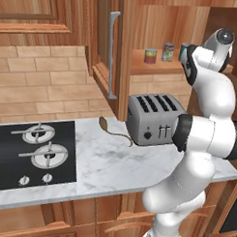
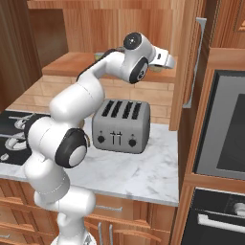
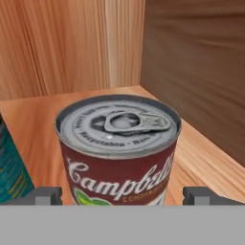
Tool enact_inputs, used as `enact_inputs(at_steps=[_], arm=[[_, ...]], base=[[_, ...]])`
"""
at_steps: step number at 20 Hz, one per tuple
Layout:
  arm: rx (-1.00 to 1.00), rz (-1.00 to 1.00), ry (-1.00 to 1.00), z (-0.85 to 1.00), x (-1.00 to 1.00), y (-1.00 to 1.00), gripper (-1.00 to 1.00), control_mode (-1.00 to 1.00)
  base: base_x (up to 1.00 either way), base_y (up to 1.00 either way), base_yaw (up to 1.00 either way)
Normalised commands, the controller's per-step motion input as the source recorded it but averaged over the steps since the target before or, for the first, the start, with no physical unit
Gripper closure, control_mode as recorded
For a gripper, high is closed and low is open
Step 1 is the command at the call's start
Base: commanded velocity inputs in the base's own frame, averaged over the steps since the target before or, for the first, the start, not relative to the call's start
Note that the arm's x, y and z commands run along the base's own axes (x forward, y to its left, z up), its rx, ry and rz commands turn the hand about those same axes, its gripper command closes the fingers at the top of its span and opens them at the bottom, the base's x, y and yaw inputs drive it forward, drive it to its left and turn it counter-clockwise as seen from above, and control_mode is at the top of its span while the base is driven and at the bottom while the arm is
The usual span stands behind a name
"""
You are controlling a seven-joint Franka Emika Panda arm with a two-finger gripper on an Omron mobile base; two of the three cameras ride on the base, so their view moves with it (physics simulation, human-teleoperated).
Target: Stack two cans on top of the other two cans in the cabinet.
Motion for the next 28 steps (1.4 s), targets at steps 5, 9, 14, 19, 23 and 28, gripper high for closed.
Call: enact_inputs(at_steps=[5, 9, 14, 19, 23, 28], arm=[[0.0, 0.0, 0.0, 0.0, 0.0, -0.06, 1.0, -1.0], [0.0, 0.01, 0.0, 0.0, -0.01, -0.08, 1.0, -1.0], [0.0, 0.05, -0.01, 0.0, -0.17, -0.02, 1.0, -1.0], [-0.02, 0.03, -0.04, 0.12, -0.3, 0.12, 1.0, -1.0], [-0.06, 0.0, -0.03, 0.22, -0.2, 0.19, 1.0, -1.0], [-0.01, 0.0, -0.02, 0.3, -0.12, 0.14, 1.0, -1.0]], base=[[0.0, 0.0, 0.0], [0.0, 0.0, 0.0], [0.0, 0.0, 0.0], [0.0, 0.0, 0.0], [0.0, 0.0, 0.0], [0.0, 0.0, 0.0]])
